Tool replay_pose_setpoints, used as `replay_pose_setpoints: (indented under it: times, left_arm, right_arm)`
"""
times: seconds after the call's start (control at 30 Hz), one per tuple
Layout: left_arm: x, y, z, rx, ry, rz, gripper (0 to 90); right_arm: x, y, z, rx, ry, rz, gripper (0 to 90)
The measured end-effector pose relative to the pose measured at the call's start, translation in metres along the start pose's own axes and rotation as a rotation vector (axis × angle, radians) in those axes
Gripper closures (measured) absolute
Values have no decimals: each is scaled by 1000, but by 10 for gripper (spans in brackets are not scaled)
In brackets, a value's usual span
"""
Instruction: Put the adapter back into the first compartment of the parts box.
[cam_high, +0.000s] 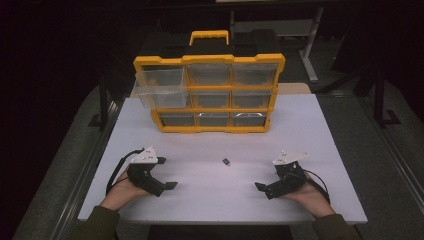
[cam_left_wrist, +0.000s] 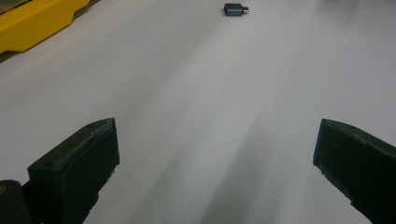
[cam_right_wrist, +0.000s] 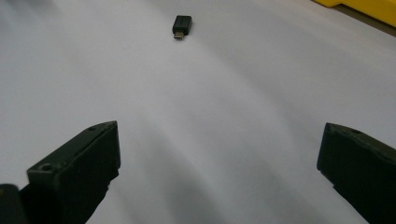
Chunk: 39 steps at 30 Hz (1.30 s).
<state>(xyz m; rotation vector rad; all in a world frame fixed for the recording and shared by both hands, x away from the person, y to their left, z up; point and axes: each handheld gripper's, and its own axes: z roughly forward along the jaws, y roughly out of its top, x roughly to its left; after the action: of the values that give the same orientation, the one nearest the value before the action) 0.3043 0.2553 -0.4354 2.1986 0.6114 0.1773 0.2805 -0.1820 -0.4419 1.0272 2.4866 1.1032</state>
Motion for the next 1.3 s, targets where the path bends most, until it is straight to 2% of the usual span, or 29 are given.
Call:
replay_pose_setpoints:
  times: [0.47, 0.83, 1.3]
  left_arm:
    - [-3, -5, -1, 1, 4, 2, 0]
    - [-4, -4, 1, 3, 8, 18, 0]
    - [-3, -4, 1, -11, 10, 4, 0]
  right_arm:
    - [3, 7, -2, -7, 13, -2, 0]
    - [4, 14, 0, -11, 24, -11, 0]
    - [3, 24, 1, -9, 33, -23, 0]
